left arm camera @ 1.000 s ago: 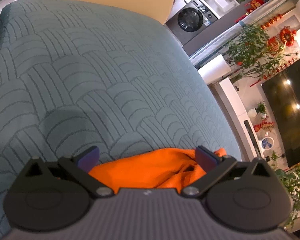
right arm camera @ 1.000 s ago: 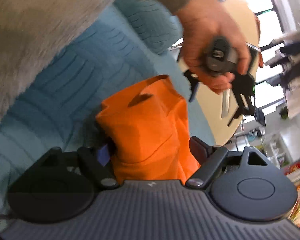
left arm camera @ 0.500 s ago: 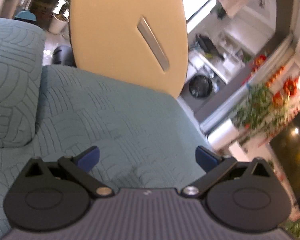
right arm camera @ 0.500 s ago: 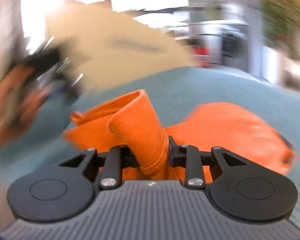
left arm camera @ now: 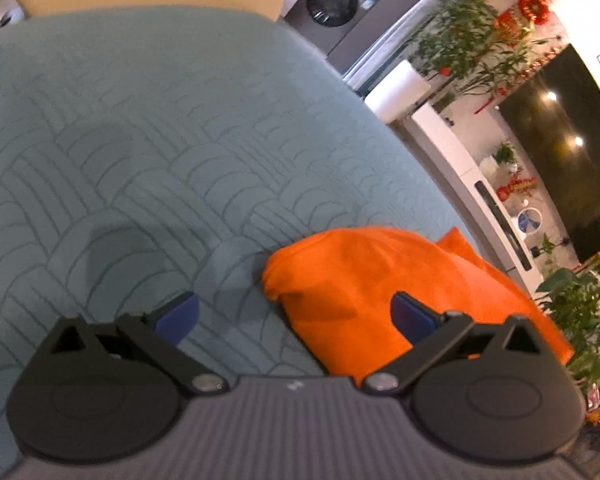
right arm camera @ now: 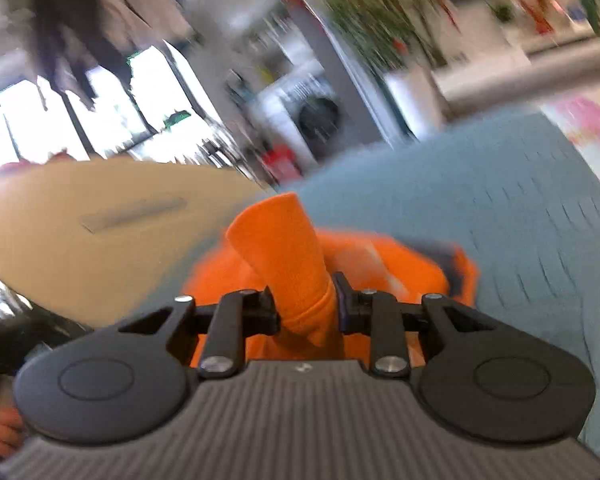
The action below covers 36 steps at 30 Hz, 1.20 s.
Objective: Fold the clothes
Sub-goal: 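Grasp the folded shirt bundle with the right gripper and lift it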
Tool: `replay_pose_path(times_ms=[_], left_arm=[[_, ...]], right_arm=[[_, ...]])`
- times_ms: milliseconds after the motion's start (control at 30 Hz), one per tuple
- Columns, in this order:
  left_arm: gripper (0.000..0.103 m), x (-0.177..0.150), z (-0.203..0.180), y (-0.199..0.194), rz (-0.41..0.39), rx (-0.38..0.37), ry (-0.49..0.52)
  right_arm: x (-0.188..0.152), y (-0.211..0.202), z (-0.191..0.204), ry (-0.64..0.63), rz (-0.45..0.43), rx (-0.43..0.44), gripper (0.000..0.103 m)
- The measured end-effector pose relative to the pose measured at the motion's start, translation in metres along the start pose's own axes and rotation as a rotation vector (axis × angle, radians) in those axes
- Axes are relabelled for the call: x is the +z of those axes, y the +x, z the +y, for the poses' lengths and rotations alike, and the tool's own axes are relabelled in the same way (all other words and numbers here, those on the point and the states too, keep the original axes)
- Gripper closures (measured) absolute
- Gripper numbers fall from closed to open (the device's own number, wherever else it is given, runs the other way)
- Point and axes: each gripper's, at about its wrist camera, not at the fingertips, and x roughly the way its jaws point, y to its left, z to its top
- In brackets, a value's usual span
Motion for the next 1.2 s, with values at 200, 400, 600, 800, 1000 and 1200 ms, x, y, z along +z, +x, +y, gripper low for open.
replay_pose_path(times_ms=[200,400,600,800,1000,1200], left_arm=[[0.000,-0.021,-0.019,0.029,0.097,0.065,0.077],[0.000,-0.038,-0.031,0.051,0.145,0.159,0.165],[0.000,-0.045,-0.046,0.048,0.076,0.191,0.230],[0.000,-0.055,-0.053,0.044,0.056,0.191,0.224],[0.000,-0.057,-0.046,0.044,0.040,0.152,0.187],[0.000,-0.048,-0.037,0.050,0.052,0.109,0.134]], right_arm=[[-0.007,0.024,-0.045,0.065,0.089,-0.210,0.071],[-0.015,0.012,-0.062,0.021,0.183,-0.181,0.039],[-0.024,-0.051,-0.035,-0.244,0.125,-0.120,0.018],[-0.080,-0.061,0.040,-0.879,0.146,-0.001,0.018],[-0.136,-0.048,0.080,-1.392,0.159,-0.049,0.018],[-0.131,-0.015,0.072,-1.460,0.224,-0.126,0.008]])
